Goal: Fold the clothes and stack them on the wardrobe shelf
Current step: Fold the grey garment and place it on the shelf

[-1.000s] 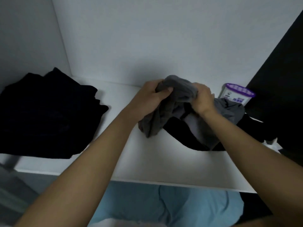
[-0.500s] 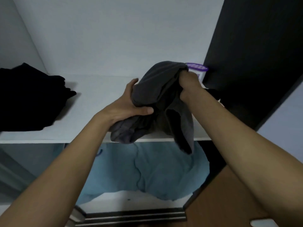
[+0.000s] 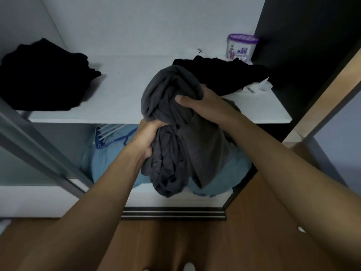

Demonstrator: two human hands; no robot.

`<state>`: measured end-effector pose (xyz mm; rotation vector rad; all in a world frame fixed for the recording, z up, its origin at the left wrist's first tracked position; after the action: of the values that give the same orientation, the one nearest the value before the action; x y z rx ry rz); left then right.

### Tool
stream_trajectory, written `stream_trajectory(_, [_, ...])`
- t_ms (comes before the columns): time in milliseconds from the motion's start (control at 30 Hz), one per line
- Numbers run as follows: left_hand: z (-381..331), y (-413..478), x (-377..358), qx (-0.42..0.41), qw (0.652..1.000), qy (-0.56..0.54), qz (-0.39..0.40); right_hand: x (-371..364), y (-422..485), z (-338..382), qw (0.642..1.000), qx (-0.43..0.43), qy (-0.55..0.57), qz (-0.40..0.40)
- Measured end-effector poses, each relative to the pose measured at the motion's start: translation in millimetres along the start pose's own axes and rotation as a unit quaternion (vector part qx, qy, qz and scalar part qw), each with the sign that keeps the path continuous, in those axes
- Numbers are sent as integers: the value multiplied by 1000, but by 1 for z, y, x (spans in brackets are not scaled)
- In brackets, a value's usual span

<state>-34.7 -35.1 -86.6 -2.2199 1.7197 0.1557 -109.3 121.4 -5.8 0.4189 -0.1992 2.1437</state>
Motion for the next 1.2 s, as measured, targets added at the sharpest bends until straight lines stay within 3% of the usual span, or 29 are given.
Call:
stream_trajectory(100, [20, -26, 10, 63, 994, -92, 9, -20, -25, -16, 994, -39, -64, 80])
stream_trajectory(267, [49, -69, 43, 114, 982, -149, 36, -84, -69, -44, 973, 15, -142, 184])
stream_trajectory(367, [63, -96, 89, 138, 981, -136, 1, -106, -86, -75, 986, -51, -81, 139])
stream_trajectory(467, [66, -119, 141, 172, 984, -12, -48, -122, -106, -99, 986, -156, 27, 48])
stream_trajectory(567, [70, -140, 195, 150, 963, 146, -170, -146, -126, -111, 976, -204, 77, 17])
stream_trajectory(633, [81, -153, 218, 150, 955, 155, -205, -160, -140, -118, 963, -237, 130, 2])
stream_trajectory(800, [115, -179, 237, 234, 945, 169, -155, -180, -171, -109, 963, -219, 154, -9])
stream_trajectory(933, [119, -194, 211, 287, 952, 46, -98, -178, -195, -116, 947, -292, 102, -92])
stream_trajectory(1033, [101, -194, 183, 264, 961, -64, -52, -194, -209, -111, 968, -238, -61, -58])
stream_trajectory(1133, [79, -193, 151, 237, 969, -58, -29, -209, -223, -96, 983, -173, -16, -60])
stream_trajectory(1200, [70, -196, 126, 224, 974, -17, -25, -216, -229, -82, 989, -146, 18, -20])
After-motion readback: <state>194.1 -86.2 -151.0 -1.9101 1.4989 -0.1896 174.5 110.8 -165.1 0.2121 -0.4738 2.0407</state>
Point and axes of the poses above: each hand's wrist, its own y-axis towards the middle knuckle, its own x-axis out of the back of the hand, z = x × y, the point moved 4 cm from there along y, towards the middle knuckle, and after that the axes turned 3 degrees about x, right-handed, at the moved point
